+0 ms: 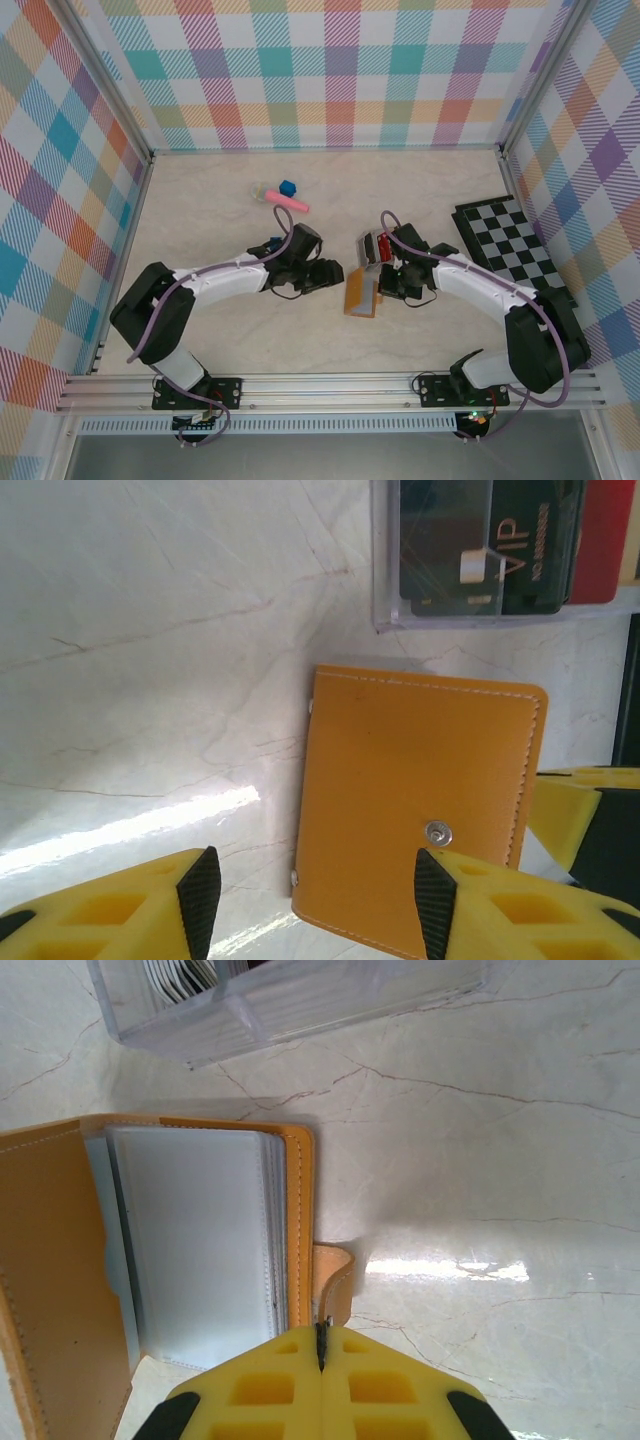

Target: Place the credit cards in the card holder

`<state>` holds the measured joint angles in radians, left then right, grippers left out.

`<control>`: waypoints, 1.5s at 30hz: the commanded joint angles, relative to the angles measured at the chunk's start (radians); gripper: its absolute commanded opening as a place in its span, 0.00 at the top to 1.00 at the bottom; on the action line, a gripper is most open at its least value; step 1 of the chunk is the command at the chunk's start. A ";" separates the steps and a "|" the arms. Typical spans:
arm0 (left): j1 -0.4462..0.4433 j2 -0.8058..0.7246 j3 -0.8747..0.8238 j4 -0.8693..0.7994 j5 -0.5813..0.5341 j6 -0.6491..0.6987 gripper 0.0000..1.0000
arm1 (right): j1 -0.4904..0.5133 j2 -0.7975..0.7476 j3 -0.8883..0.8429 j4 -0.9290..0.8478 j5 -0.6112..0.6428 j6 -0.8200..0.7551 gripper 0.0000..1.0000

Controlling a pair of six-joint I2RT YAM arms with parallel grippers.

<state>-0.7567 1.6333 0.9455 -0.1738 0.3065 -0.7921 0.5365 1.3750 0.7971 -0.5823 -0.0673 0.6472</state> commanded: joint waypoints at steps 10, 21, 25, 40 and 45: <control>-0.046 0.148 0.092 0.000 0.085 0.025 0.43 | -0.004 -0.042 -0.012 -0.008 0.001 0.011 0.95; -0.089 0.248 0.141 -0.067 0.002 0.067 0.39 | -0.004 -0.057 -0.010 -0.011 -0.002 0.009 0.95; -0.096 0.266 0.139 -0.058 -0.001 0.061 0.39 | -0.004 -0.060 -0.004 -0.006 -0.024 0.002 0.96; -0.137 0.335 0.148 -0.069 -0.058 0.067 0.38 | -0.004 -0.056 0.008 -0.007 -0.057 0.001 0.96; -0.154 0.351 0.168 -0.131 -0.110 0.073 0.36 | -0.004 -0.059 0.024 -0.015 -0.064 -0.005 0.96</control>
<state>-0.8619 1.8790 1.1297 -0.2775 0.2394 -0.7383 0.5365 1.3331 0.7967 -0.5816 -0.1093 0.6502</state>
